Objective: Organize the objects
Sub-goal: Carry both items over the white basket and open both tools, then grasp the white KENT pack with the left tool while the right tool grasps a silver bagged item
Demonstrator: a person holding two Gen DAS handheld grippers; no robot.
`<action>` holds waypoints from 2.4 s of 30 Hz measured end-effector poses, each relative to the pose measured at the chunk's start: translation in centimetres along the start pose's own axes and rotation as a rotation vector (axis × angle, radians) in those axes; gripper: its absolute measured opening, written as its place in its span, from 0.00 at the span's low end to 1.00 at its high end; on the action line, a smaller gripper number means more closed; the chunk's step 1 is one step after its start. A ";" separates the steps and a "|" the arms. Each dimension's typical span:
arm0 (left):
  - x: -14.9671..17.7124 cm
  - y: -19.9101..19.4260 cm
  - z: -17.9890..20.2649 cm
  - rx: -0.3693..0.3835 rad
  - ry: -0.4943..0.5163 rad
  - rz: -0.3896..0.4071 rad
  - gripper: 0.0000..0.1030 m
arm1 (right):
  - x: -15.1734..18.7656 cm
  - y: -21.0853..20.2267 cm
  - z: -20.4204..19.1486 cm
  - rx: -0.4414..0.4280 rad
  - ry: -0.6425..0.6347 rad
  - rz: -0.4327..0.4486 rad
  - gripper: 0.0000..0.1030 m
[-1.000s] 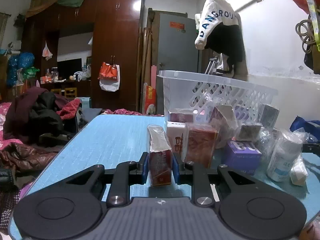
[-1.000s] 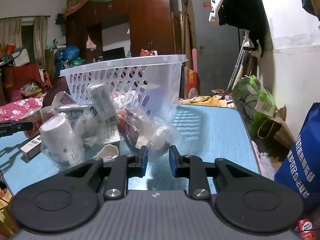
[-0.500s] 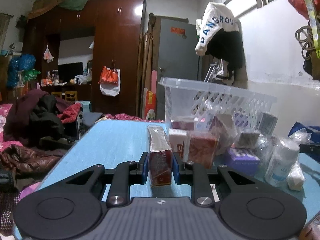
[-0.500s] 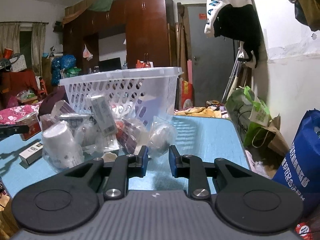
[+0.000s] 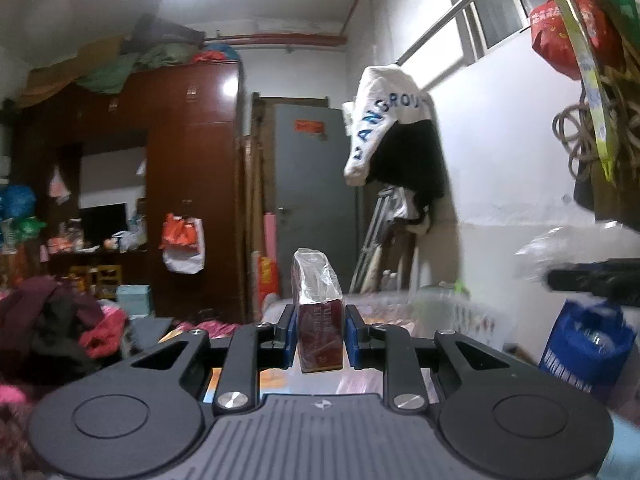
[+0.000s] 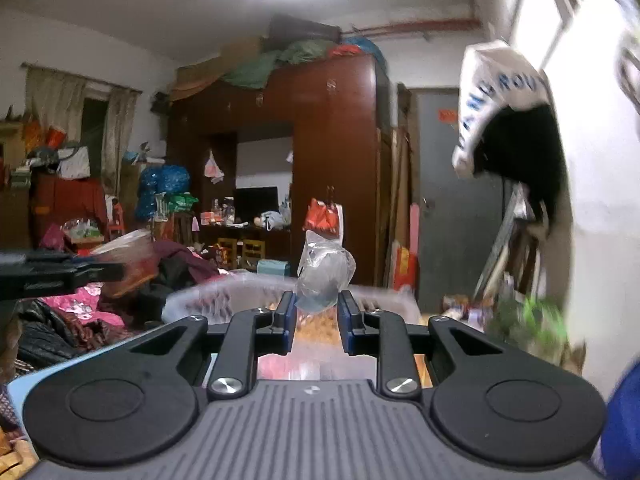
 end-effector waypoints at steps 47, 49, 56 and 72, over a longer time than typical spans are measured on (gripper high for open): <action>17.6 -4.5 4.5 -0.011 0.009 -0.247 0.41 | 16.5 -3.0 -2.6 0.075 0.102 -0.264 0.52; 17.7 -4.8 4.6 -0.018 0.017 -0.237 0.41 | 16.6 -3.5 -2.2 0.068 0.125 -0.256 0.48; 17.2 -5.5 4.0 -0.020 -0.012 -0.206 0.41 | 16.4 -4.7 -1.0 0.080 0.142 -0.237 0.42; 17.3 -5.2 3.8 -0.026 -0.003 -0.213 0.40 | 16.0 -5.5 0.1 0.093 0.152 -0.221 0.36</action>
Point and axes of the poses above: each gripper's, at about its wrist camera, not at the fingertips, and y roughly the way its jaws point, z to its right, x to its underside, the point moved 7 cm from there along y, roughly the way its jaws point, and after that the axes turned 4 degrees about y, right-handed, at the moved point
